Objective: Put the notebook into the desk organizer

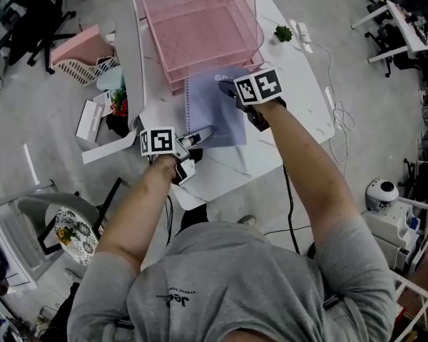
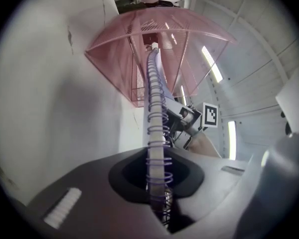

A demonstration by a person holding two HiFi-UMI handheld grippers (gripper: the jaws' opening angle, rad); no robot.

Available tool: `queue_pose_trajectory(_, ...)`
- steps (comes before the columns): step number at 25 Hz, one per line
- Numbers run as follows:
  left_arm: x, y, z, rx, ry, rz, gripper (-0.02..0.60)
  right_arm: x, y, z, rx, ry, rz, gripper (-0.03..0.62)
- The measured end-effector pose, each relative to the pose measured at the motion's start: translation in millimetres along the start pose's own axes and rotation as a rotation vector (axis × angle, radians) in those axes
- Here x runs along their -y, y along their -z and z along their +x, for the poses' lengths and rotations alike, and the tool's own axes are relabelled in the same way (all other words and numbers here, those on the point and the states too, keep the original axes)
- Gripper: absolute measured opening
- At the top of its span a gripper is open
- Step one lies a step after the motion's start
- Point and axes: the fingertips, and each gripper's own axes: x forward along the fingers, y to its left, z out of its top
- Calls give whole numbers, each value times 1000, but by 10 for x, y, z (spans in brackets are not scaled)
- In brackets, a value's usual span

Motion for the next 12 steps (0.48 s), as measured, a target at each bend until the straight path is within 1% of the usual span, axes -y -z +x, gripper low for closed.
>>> queue_pose_trajectory(1, 18, -6, 12, -1, 6, 6, 89, 6, -19, -34, 13, -1, 11, 238)
queue_pose_trajectory(2, 34, -13, 20, 0, 11, 13, 89, 15, -18, -75, 23, -2, 22, 248)
queue_pose_trajectory(5, 82, -56, 11, 19, 21, 49, 89, 67, 69, -217, 52, -9, 73, 268)
queue_pose_trajectory(7, 141, -138, -28, 64, 44, 71, 89, 87, 180, -313, 64, -28, 118, 270)
queue_pose_trajectory(9, 218, -250, -68, 130, 77, 37, 89, 87, 337, -407, 65, -40, 148, 270)
queue_pose_trajectory(10, 237, -306, -74, 150, 80, 19, 89, 84, 417, -447, 63, -41, 153, 270)
queue_pose_trajectory(11, 243, -358, -62, 155, 76, 16, 89, 77, 490, -482, 62, -39, 155, 270)
queue_pose_trajectory(12, 238, -413, -38, 150, 67, 30, 89, 67, 554, -510, 63, -37, 158, 270)
